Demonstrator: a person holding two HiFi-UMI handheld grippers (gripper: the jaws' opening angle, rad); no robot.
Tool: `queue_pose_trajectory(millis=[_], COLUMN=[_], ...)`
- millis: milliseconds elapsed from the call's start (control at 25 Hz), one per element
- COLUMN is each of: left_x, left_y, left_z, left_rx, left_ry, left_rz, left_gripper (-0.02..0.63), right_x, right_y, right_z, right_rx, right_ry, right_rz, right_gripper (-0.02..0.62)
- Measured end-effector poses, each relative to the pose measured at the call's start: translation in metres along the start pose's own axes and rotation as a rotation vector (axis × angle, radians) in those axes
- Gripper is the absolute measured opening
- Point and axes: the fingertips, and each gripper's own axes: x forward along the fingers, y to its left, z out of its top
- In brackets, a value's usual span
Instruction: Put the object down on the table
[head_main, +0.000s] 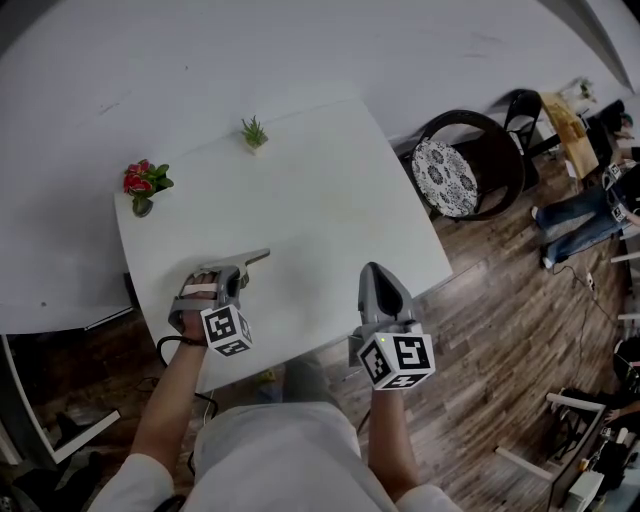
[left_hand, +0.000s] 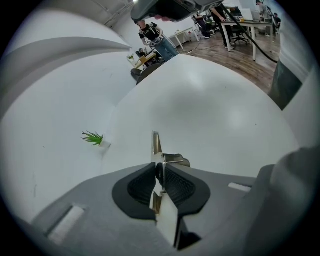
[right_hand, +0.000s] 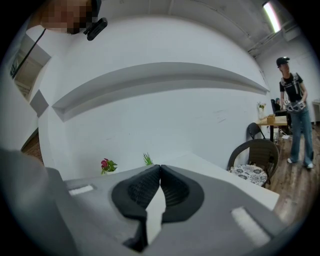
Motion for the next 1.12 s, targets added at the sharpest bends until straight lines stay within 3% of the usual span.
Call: queue_pose_trajectory(millis=[440,880,1000,1120], left_x=[0.002,-0.021,-0.031,-0.041], left_y=[-0.008,-0.003,0.002,0.013], left_z=[0.000,0.015,0.018,0.018], left_rx=[-0.063,-0.290,-0.336,-0.437], left_ry=[-0.017,-0.147,-0.177,-0.207], left_rz=[-0.055,-0.163,-0.154,-0.135], left_gripper=[0.084,0.124,0.124,0.121], right_x=[-0.001,0.002,0.000,-0.002], right_y=[0.000,0.001,0.005,0.011], right_z=[0.000,0.006,0.007,0.008], right_rx=[-0.001,-0.005,-0.005,-0.005], right_ry=[-0.002,-0.012,-0.018,-0.022], right_rz=[-0.003,0.002,0.008,0.015], right_gripper=[0.003,0.003,0.003,0.003])
